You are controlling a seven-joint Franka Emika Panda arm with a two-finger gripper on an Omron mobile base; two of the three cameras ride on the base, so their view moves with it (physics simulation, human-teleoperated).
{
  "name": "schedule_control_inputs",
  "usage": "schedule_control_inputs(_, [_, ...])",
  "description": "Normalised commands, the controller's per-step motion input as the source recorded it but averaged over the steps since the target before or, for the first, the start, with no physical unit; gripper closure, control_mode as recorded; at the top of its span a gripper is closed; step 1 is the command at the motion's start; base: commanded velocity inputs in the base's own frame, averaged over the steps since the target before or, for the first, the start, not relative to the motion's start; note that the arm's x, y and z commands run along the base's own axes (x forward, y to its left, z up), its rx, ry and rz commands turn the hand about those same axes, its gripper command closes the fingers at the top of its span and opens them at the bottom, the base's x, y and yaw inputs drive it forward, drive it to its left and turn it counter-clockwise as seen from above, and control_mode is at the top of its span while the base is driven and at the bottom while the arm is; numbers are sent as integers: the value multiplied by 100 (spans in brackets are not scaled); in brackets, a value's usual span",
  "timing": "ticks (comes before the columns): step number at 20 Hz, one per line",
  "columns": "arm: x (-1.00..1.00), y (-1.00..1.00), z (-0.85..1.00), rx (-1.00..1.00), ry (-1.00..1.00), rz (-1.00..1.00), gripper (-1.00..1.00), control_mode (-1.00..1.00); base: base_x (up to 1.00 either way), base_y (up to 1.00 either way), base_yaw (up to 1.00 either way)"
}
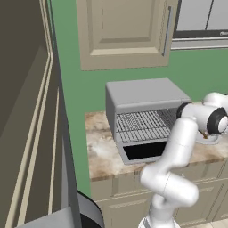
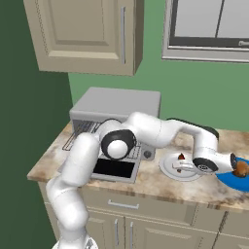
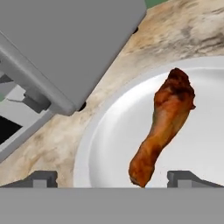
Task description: Open the toaster oven door. Place the bread on the bottom rack in the toaster oven and place the chicken drumstick on the top rack.
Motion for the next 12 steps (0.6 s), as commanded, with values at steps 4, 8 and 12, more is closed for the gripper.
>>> schedule_control_inputs(4, [10, 28, -3, -10, -12, -1, -100, -100, 0, 0, 0])
schedule_control_inputs(8, [52, 0, -61, -12, 0, -2, -100, -100, 0, 0, 0])
schedule_control_inputs(12, [45, -42, -18, -3, 0, -3, -100, -100, 0, 0, 0])
